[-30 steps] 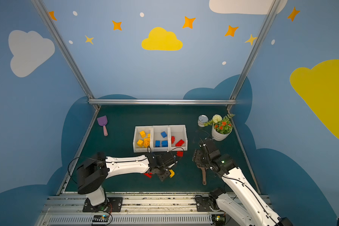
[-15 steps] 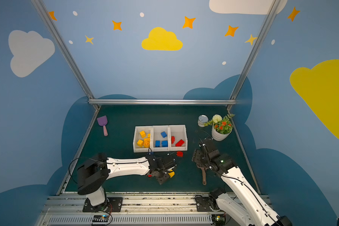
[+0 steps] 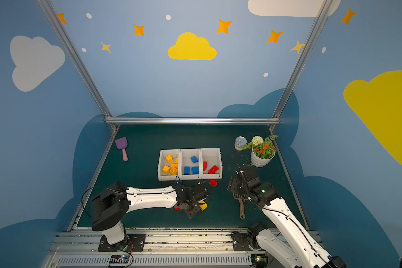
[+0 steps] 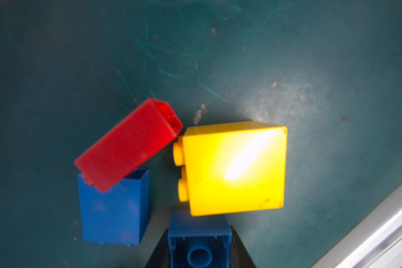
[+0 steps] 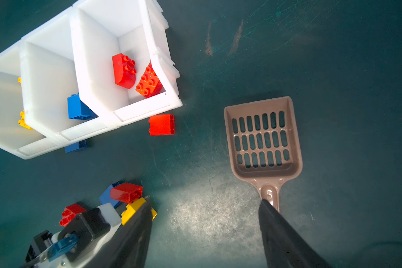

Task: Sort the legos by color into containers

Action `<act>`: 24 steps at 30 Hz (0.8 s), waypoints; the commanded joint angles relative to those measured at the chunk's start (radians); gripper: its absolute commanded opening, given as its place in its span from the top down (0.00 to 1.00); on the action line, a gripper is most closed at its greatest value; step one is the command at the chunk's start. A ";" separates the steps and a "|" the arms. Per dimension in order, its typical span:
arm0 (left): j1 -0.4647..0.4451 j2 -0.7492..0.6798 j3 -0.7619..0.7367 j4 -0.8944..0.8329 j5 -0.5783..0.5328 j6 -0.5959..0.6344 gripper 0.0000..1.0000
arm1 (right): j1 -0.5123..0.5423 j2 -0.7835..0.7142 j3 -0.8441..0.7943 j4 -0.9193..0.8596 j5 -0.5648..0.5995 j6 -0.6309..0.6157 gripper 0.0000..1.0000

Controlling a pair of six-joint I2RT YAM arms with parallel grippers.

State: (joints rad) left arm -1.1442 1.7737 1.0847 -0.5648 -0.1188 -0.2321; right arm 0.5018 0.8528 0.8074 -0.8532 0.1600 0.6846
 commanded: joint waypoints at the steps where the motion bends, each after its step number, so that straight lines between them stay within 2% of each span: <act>1: 0.015 -0.060 0.007 0.011 -0.018 -0.011 0.68 | -0.005 -0.021 -0.010 -0.014 0.013 0.009 0.27; 6: 0.082 -0.120 0.040 0.019 -0.025 0.007 0.68 | -0.008 -0.029 -0.010 -0.017 0.016 0.007 0.27; 12: 0.223 -0.119 0.136 0.029 -0.022 0.078 0.68 | -0.012 -0.026 -0.014 -0.010 0.007 0.006 0.28; 17: 0.348 -0.030 0.257 0.011 -0.024 0.137 0.68 | -0.014 -0.022 -0.018 -0.006 0.003 0.003 0.28; 24: 0.445 0.124 0.428 -0.013 -0.019 0.195 0.68 | -0.023 0.003 -0.028 0.018 -0.013 0.003 0.28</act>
State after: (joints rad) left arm -0.7197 1.8561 1.4677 -0.5430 -0.1467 -0.0803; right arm 0.4847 0.8444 0.7948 -0.8478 0.1547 0.6846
